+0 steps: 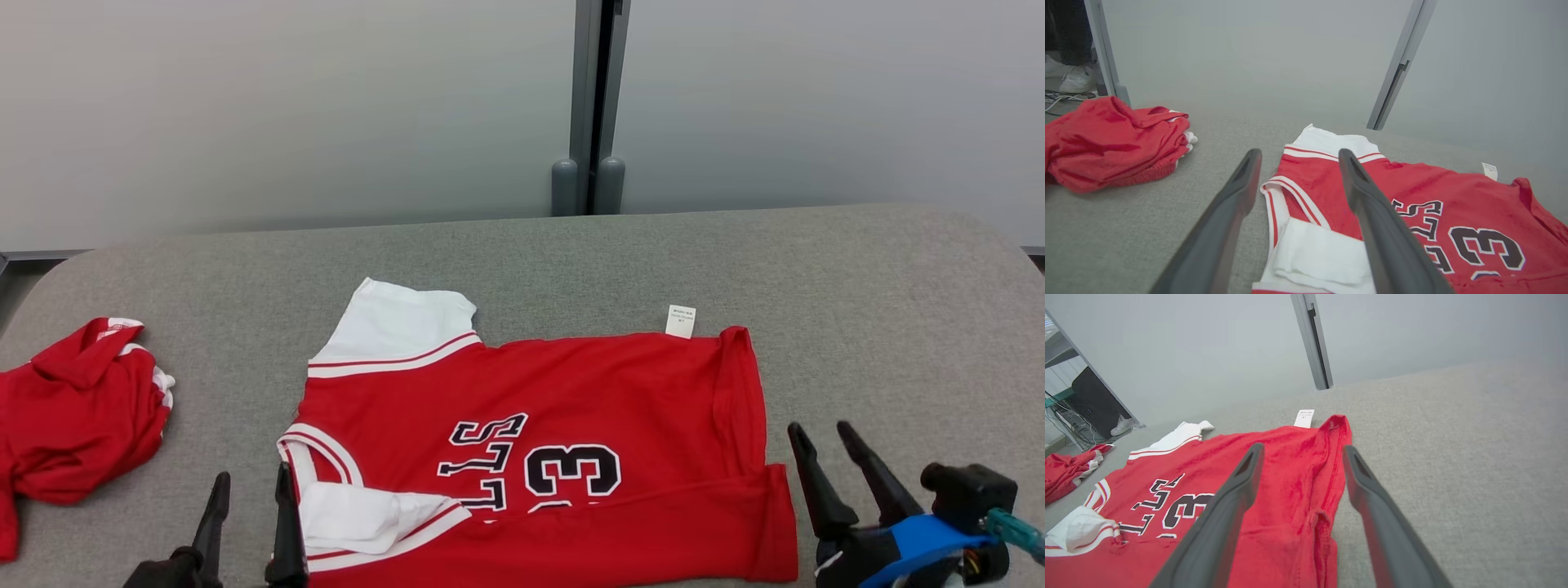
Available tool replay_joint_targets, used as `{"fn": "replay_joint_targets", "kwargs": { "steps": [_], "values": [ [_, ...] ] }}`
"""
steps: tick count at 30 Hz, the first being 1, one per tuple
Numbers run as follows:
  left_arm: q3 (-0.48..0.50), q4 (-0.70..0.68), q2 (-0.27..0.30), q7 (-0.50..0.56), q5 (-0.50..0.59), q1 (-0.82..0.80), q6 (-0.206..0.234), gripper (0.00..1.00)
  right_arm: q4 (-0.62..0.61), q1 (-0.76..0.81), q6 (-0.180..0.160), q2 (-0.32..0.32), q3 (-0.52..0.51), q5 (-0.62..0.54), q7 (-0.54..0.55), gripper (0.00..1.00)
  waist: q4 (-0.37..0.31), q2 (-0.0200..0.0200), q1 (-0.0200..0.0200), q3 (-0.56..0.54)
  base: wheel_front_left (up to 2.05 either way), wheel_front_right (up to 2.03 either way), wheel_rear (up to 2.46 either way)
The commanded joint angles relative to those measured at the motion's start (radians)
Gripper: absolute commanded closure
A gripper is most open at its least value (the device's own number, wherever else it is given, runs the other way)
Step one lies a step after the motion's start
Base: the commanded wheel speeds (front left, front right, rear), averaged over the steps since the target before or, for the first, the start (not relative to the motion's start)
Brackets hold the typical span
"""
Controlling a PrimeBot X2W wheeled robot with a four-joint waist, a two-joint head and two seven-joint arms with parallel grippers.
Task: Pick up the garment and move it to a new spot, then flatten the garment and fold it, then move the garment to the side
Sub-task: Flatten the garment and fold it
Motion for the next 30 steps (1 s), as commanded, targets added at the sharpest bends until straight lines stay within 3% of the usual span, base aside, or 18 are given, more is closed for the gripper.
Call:
{"fn": "replay_joint_targets", "kwargs": {
  "steps": [1,8,13,17,30],
  "values": [
    [0.017,-0.044,-0.011,-0.003,0.023,-0.019,0.003,0.0,-0.051,-0.014,0.0,0.028,-0.049,-0.051,-0.005,0.0,-0.007,-0.0001,0.0,-0.001,0.0,0.0,0.0],
    [0.068,-0.144,-0.028,-0.003,0.101,-0.047,-0.002,0.0,-0.208,0.026,0.0,0.139,-0.165,-0.204,-0.006,0.0,-0.017,-0.0001,0.0,-0.001,0.0,0.0,0.0],
    [0.092,-0.168,-0.036,-0.003,0.125,-0.059,-0.014,0.0,-0.253,0.048,0.0,0.179,-0.181,-0.282,-0.006,0.0,-0.016,-0.0001,0.0,-0.003,0.0,0.0,0.0],
    [0.088,-0.159,-0.037,-0.003,0.188,-0.064,-0.012,0.0,-0.261,0.074,0.0,0.199,-0.184,-0.326,-0.006,0.0,-0.011,-0.0001,0.0,-0.005,0.0,0.0,0.0],
    [0.082,-0.065,-0.039,-0.003,0.222,-0.045,-0.019,0.0,-0.201,0.12,0.0,0.228,-0.185,-0.378,-0.006,0.0,-0.005,-0.0001,0.0,-0.016,0.0,0.0,0.0]
  ]
}}
